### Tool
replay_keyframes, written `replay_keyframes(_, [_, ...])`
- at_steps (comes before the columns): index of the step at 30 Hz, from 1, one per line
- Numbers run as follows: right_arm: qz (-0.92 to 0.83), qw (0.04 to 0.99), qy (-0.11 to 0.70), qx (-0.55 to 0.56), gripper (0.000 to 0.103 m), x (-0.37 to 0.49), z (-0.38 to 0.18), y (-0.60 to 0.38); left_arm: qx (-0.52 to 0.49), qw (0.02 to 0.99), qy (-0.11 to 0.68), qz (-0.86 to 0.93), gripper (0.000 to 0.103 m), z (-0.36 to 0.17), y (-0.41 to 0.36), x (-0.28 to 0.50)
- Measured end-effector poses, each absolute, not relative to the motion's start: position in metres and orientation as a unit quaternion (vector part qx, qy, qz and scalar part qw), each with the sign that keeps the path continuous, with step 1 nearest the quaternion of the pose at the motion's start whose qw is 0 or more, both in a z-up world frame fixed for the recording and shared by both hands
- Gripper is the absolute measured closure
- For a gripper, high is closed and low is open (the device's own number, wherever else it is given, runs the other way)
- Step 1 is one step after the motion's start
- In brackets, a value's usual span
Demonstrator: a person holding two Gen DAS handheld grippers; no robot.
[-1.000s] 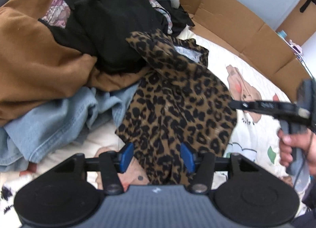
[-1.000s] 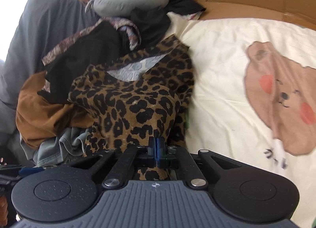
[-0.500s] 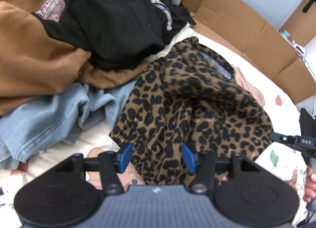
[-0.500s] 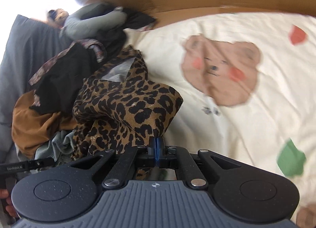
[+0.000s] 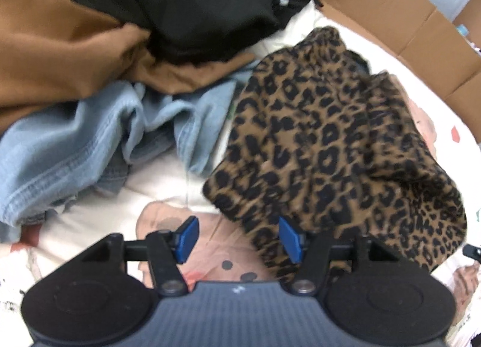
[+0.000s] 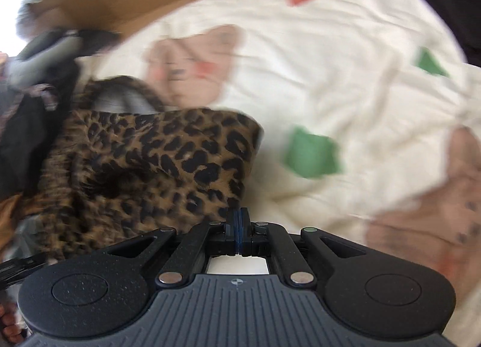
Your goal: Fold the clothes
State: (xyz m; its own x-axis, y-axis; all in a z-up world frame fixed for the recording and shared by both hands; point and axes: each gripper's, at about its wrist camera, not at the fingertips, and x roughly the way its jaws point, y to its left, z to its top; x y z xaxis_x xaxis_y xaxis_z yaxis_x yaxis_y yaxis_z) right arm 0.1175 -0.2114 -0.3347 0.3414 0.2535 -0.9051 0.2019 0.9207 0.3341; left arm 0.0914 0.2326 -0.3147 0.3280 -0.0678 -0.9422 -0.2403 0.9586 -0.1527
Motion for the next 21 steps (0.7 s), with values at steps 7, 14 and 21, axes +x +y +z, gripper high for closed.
replay_keyframes(7, [-0.030,0.781,0.591,0.202,0.103,0.090,-0.342,-0.245,-0.163,0.804,0.569,0.060,0.039,-0.341,0.235,0.094])
replay_keyframes(14, [0.013,0.795,0.564,0.222,0.102,0.102,-0.336,-0.232,-0.197,0.815,0.541,0.062,0.035,-0.351,0.247,0.097])
replay_keyframes(21, [0.055,0.796,0.564,0.214,0.087,0.111,-0.329,-0.204,-0.236,0.828,0.505,0.058,0.041,-0.344,0.260,0.098])
